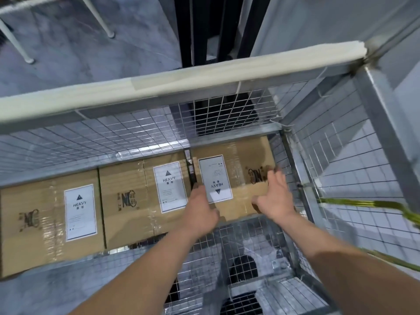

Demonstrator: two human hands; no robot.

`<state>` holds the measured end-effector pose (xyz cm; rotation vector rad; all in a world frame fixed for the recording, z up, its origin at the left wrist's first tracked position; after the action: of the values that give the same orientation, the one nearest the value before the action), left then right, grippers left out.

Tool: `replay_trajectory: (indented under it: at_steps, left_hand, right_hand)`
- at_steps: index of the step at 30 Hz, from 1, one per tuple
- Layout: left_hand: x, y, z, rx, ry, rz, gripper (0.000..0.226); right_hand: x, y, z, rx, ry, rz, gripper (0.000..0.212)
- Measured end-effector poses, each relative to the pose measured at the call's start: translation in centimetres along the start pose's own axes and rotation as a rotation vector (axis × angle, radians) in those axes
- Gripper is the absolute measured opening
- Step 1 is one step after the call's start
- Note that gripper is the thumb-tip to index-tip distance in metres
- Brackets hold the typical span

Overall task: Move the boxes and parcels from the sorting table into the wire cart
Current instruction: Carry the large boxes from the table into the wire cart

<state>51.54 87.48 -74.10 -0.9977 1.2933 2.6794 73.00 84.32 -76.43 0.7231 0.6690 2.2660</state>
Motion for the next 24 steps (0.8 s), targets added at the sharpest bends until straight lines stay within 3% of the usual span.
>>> replay_trajectory:
  at_steps: [3,7,14,24]
  left_hand:
    - [-1.2,2.2,1.6,-0.034,-0.099,-0.056,0.064]
    - [-4.0,7.2,4.9,-0.084,-0.391,-0.168,0.046]
    - [-9.5,18.6,11.8,-0.081,-0.765,-0.338,0.062]
    - [-17.6,33.4,19.0,-0.141,-1.021,-0.541,0.054]
  right_hand:
    - [1.0,3.6,1.0,0.024,-0.053,-0.006,0.095]
    - [4.1,10.4,3.6,0.066,-0.047,0.087,0.069]
    - [11.3,23.6,10.7,0.004,0.066,0.235,0.043]
    - [13.3,39.1,19.3,-0.136,0.149,0.121,0.035]
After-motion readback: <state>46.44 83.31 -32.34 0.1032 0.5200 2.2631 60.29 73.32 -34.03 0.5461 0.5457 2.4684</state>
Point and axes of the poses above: each hand's wrist, its own y-axis away from the middle knuckle, its own z-axis out of the back of the hand, x = y × z, the point moved 6 cm from there along -y, towards the middle knuckle, and after that the axes turned 5 degrees about -y, right-handed, at the moved point
